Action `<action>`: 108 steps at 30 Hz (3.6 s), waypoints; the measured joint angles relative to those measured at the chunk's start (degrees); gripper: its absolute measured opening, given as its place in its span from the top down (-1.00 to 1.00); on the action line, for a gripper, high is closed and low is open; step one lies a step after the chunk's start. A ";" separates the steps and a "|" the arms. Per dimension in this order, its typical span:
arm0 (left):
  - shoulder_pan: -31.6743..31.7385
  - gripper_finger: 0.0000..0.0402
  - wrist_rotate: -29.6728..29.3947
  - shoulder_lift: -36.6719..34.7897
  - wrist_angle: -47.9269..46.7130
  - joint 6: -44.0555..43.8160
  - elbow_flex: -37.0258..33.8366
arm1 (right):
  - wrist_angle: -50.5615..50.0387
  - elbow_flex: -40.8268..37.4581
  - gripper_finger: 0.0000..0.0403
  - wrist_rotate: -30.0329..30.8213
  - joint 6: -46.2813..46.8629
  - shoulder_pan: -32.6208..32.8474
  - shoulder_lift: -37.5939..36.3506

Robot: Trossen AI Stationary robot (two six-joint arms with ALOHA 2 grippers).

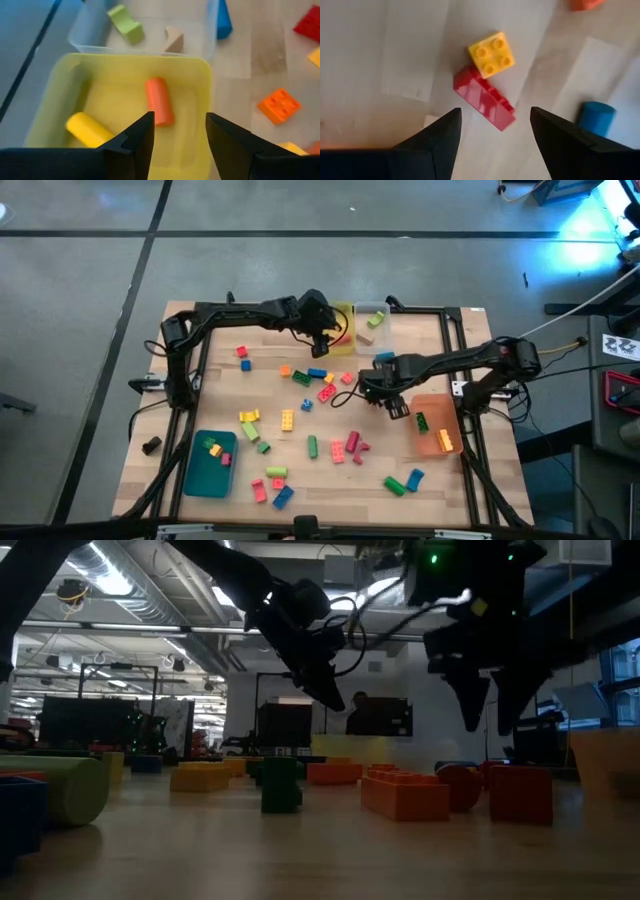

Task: Sort blocks by size
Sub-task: Put the red rectangular game piece into the orange bin, then put the green rectangular game piece into the orange bin

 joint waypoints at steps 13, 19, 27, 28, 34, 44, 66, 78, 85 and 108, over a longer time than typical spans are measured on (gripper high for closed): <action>-2.01 0.20 0.01 0.00 -1.85 1.16 0.00 | 1.01 0.00 -0.19 0.86 -3.10 -0.06 8.42; -2.05 0.20 0.01 0.00 -2.32 1.14 0.00 | 3.55 0.00 -0.19 0.89 -3.05 0.03 8.82; -2.03 0.19 -0.02 0.00 -2.50 0.92 0.00 | 2.87 0.00 -0.11 -0.26 -2.94 0.03 8.84; -2.03 0.19 -0.02 0.00 -2.50 0.89 0.00 | 2.85 0.00 -0.07 -0.30 -2.94 0.03 8.84; -2.05 0.19 -0.02 0.00 -2.61 0.86 0.00 | 2.90 0.00 0.26 -0.59 -2.94 0.03 8.84; -2.03 0.19 -0.02 0.00 -2.61 -0.02 0.00 | 2.96 0.11 0.59 -0.55 -2.94 0.04 8.77; -3.14 0.19 2.75 -3.00 -4.58 -2.84 0.02 | -33.33 14.40 0.53 -5.58 19.13 2.23 5.98; -6.13 0.19 3.70 -2.95 -7.56 0.35 0.00 | -32.99 -0.82 0.51 -6.31 37.28 14.61 -2.04; -9.08 0.19 3.77 -2.93 -15.55 3.65 0.00 | -32.52 -1.95 0.47 -6.08 37.94 18.29 -2.35; -7.74 0.19 3.66 -2.84 -19.86 15.91 -10.42 | -32.43 -1.92 0.04 -4.71 39.67 18.44 -2.33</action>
